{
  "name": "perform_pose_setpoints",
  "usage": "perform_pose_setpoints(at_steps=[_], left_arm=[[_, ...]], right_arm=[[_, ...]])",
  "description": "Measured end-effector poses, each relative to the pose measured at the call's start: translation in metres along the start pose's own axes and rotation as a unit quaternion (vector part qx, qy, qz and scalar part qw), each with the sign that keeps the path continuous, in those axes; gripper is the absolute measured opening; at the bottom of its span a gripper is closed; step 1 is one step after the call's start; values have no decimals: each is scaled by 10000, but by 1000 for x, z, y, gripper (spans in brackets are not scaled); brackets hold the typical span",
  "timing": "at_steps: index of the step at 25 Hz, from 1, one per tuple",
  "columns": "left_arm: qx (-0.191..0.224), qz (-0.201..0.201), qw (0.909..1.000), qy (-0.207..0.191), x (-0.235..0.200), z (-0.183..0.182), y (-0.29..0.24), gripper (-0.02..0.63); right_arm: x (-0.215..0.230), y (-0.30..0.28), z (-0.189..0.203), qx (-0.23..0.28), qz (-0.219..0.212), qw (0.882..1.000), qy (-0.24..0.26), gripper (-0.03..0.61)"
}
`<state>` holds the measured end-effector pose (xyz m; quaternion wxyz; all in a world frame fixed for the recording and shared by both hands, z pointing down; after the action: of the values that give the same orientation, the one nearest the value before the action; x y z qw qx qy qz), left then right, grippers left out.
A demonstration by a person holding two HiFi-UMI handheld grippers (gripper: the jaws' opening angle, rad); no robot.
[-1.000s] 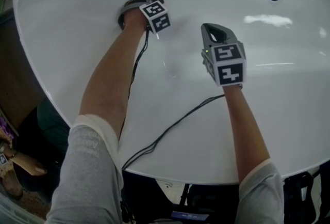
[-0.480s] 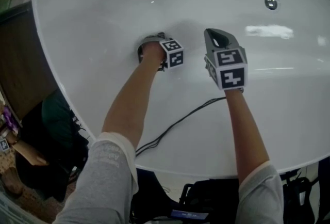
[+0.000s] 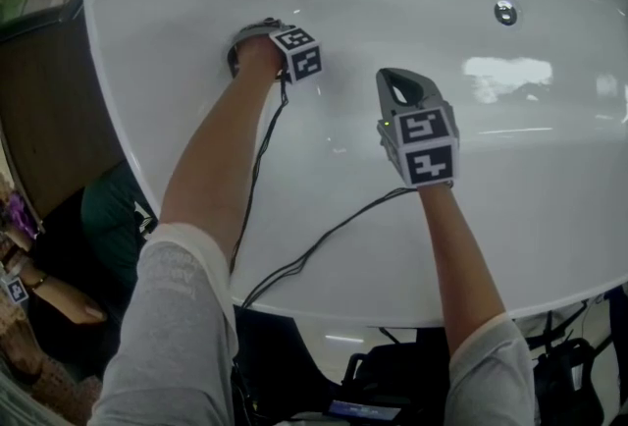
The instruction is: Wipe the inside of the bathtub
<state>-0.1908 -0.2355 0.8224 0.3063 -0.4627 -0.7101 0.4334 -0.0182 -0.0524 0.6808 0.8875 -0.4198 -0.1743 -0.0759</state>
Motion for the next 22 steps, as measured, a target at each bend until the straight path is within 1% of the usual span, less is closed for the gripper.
perform_pose_setpoints(at_steps=[2,4,7,10,13,15,18,22], left_arm=[[-31,-40,9999,136,-20,10,11,80],[-60,3,9999,128,-18,16,20,80],[-108,58,9999,-54,7,24,29,80],[-49,272,9996,-56,40,35,45,80],[2,445,9990,-96,70,50,65,80],[8,505,9986,-160,80,65,74,80],[130,435,9989,-103,70,82,75,80],[104,53,9999,119,29,88,86,80]], right_arm=[[-2,3,-2,28,-4,10000,21,8],[-5,8,-3,6,9,10000,3,8],[-18,21,-6,-45,-5,10000,-15,9],[-30,38,-12,-71,-24,10000,-3,8],[-47,49,-27,-50,-82,9999,-37,8],[-66,49,-41,-60,-184,9998,-4,9],[-91,45,-63,-55,-278,9995,124,9],[-98,53,-68,75,-349,9990,285,8]])
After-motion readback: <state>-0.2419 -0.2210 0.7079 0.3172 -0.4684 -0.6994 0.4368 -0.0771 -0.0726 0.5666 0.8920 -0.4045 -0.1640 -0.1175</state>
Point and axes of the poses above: the fingertips, and each gripper's own axes: y backward along the fingers, x to its right, z out of its underside, the point moved 9 cm from there along y, backward along the fingers, and after that the axes turned 3 degrees about -y, right-handed, at the moved point
